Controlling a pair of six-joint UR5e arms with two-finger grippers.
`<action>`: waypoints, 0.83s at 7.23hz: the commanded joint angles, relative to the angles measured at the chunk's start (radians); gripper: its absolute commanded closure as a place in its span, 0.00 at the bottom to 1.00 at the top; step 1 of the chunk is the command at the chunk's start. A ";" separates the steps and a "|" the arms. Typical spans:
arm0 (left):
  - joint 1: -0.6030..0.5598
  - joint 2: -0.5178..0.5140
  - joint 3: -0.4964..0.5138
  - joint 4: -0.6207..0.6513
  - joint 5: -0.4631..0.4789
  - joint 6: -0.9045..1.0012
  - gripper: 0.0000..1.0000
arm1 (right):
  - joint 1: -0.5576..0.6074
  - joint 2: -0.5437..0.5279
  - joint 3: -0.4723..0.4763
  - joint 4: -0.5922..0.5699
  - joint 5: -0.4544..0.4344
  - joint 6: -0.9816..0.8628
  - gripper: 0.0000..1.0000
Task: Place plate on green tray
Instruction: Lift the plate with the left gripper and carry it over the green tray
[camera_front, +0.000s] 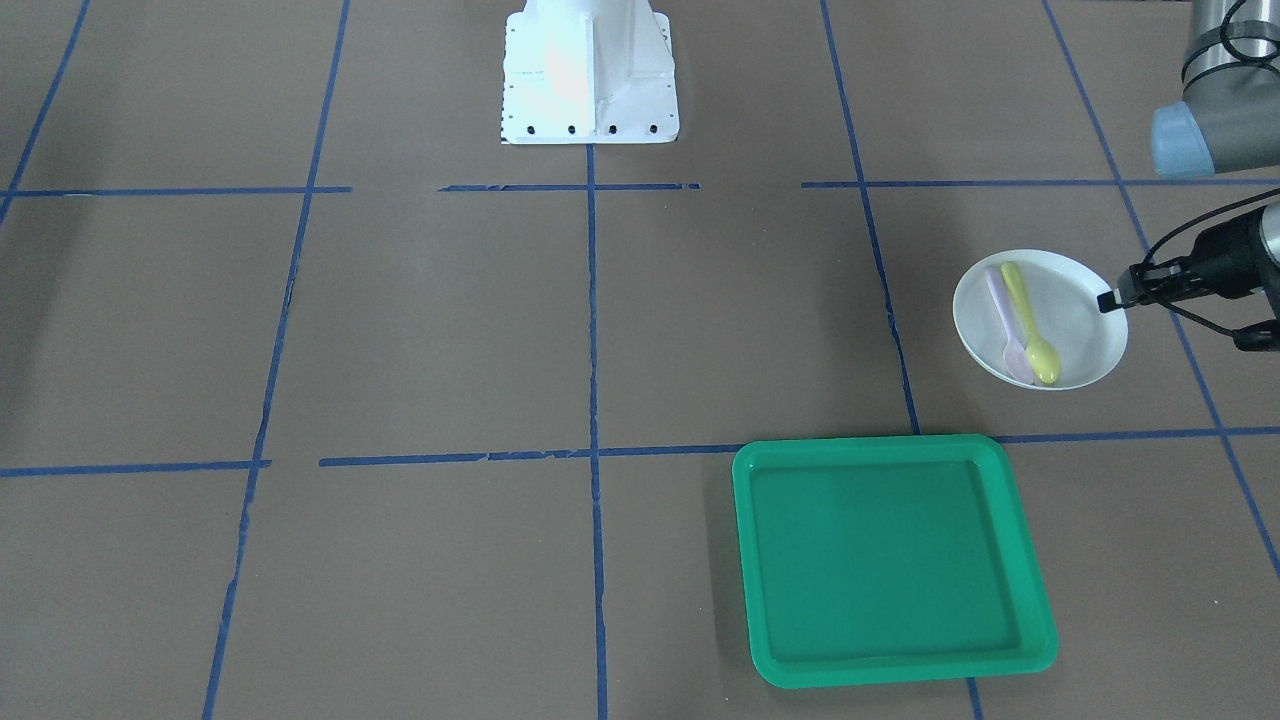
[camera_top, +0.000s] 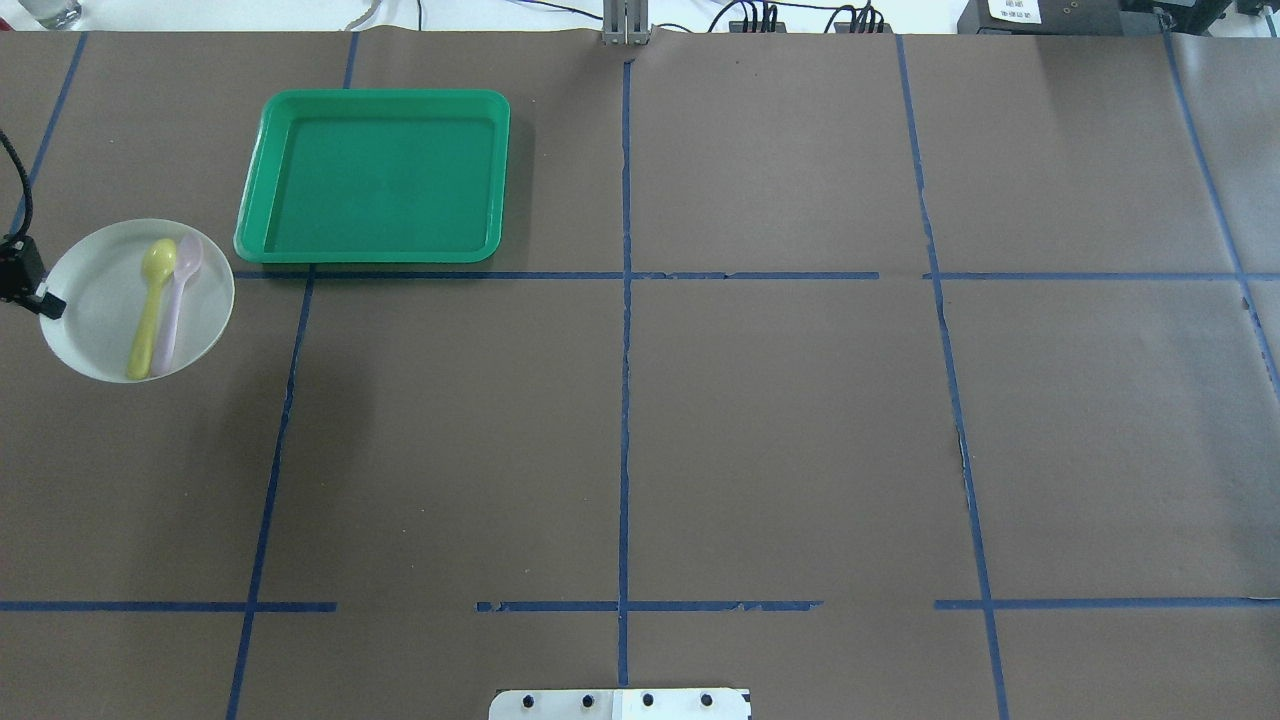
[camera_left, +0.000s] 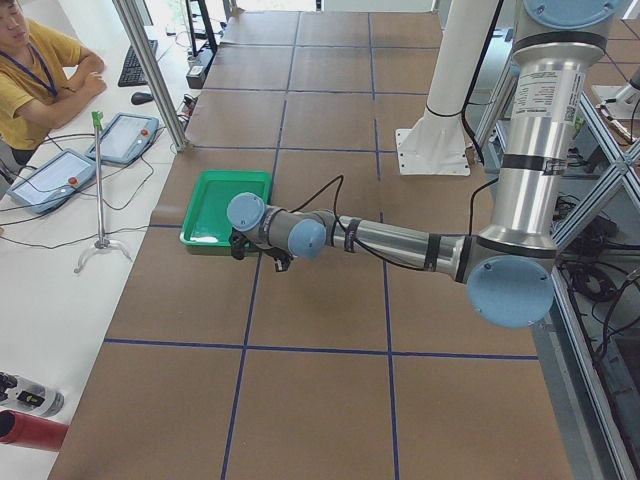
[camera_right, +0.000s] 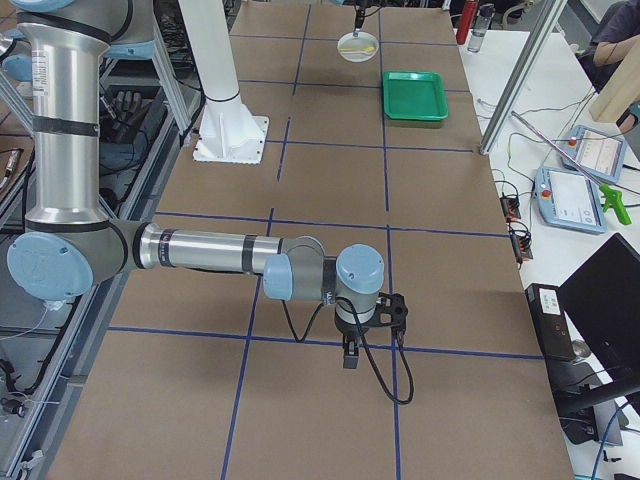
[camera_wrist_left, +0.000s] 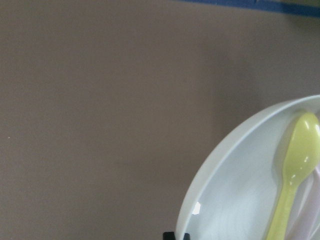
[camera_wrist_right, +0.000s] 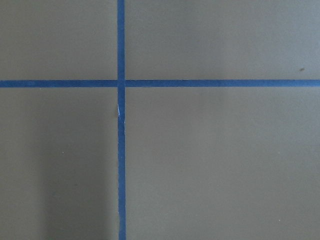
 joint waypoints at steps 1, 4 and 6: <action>0.001 -0.178 0.154 0.013 -0.004 -0.018 1.00 | 0.000 0.000 0.000 0.000 0.000 0.000 0.00; 0.004 -0.361 0.425 -0.113 -0.009 -0.081 1.00 | 0.000 0.000 0.000 0.000 0.000 0.000 0.00; 0.041 -0.424 0.589 -0.375 -0.013 -0.284 1.00 | 0.000 0.000 0.000 0.000 0.000 0.000 0.00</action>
